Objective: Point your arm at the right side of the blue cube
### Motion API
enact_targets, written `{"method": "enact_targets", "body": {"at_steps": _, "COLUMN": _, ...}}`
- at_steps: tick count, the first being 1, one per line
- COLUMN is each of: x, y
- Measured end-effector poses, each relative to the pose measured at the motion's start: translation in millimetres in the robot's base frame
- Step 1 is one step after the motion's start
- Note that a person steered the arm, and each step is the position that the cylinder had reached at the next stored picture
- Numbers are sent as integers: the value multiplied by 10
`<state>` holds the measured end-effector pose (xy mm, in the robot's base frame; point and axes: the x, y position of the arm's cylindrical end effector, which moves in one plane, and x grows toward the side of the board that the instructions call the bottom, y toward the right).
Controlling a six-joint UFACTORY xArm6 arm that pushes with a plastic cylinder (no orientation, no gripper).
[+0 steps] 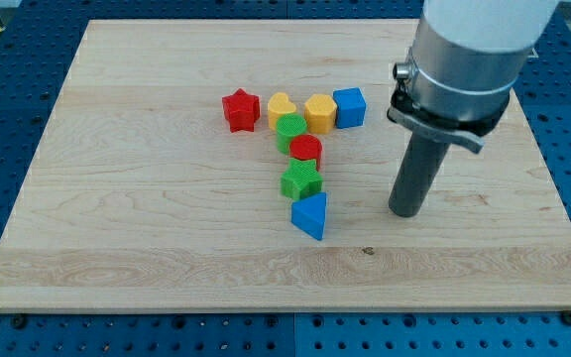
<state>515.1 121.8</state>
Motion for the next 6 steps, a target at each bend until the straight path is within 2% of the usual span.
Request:
{"method": "enact_targets", "body": {"at_steps": 3, "x": -727, "y": 291}}
{"method": "enact_targets", "body": {"at_steps": 6, "x": -1611, "y": 291}}
